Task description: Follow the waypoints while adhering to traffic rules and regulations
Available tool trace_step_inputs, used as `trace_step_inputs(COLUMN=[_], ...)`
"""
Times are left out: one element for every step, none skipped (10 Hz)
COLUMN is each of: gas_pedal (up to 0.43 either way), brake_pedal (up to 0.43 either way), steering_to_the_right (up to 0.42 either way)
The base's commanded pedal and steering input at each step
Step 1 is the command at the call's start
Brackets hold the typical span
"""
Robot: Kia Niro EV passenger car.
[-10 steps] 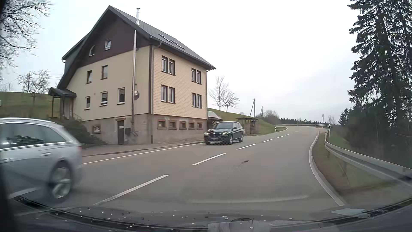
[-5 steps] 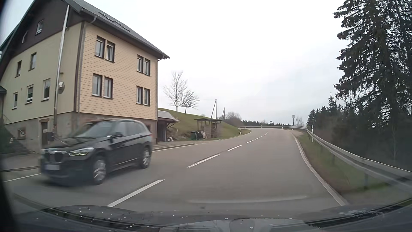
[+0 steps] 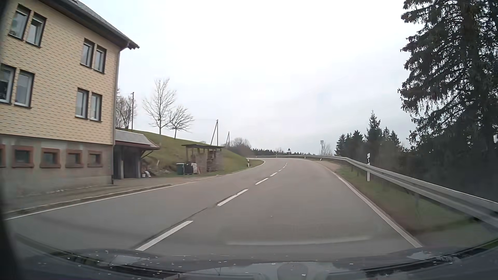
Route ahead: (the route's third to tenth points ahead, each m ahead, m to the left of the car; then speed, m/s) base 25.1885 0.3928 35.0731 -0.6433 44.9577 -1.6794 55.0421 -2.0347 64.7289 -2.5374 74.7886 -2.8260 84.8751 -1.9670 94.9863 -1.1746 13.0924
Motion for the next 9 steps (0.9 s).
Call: trace_step_inputs(gas_pedal=[0.390, 0.398, 0.398, 0.398, 0.398, 0.398, 0.398, 0.398, 0.398], brake_pedal=[0.000, 0.000, 0.000, 0.000, 0.000, 0.000, 0.000, 0.000, 0.000], steering_to_the_right=[0.065, 0.056, 0.053, 0.044, 0.027, 0.022, 0.021, 0.015, 0.007])
